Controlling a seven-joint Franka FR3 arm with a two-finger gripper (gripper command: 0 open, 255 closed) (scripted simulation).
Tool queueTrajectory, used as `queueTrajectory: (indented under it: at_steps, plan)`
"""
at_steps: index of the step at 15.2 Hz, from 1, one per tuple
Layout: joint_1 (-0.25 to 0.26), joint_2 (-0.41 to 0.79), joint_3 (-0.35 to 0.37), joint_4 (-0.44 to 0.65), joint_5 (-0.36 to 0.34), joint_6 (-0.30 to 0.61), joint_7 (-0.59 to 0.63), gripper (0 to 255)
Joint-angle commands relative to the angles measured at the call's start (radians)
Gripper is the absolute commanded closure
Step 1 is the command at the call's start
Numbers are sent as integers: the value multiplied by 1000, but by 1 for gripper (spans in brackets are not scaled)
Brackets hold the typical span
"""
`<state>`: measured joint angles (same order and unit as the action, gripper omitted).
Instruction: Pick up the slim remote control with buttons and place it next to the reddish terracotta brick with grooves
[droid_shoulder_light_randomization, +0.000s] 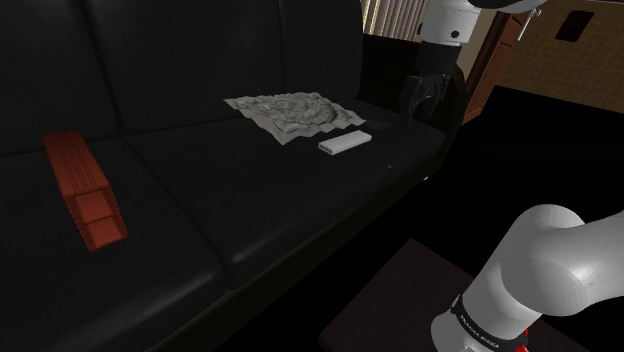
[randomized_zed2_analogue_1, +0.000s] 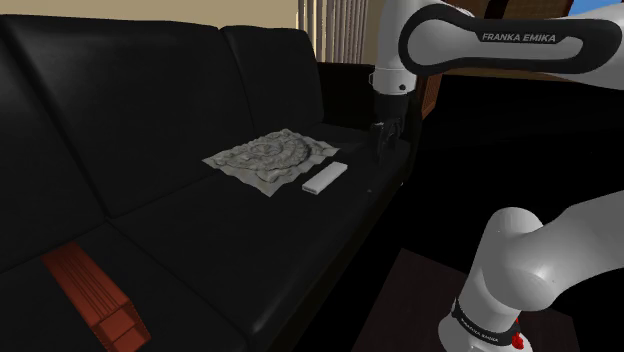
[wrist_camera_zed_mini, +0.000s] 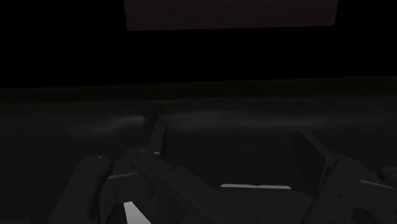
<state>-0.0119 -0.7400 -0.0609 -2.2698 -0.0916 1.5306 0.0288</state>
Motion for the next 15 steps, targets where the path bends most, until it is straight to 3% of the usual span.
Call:
queueTrajectory:
  at_steps: [1,8,15]
  plan:
    - [0,0,0,0,0,0,0,0]
    - [-117,238,114,70,81,159,494,0]
    - [-221,487,163,200,99,278,954,0]
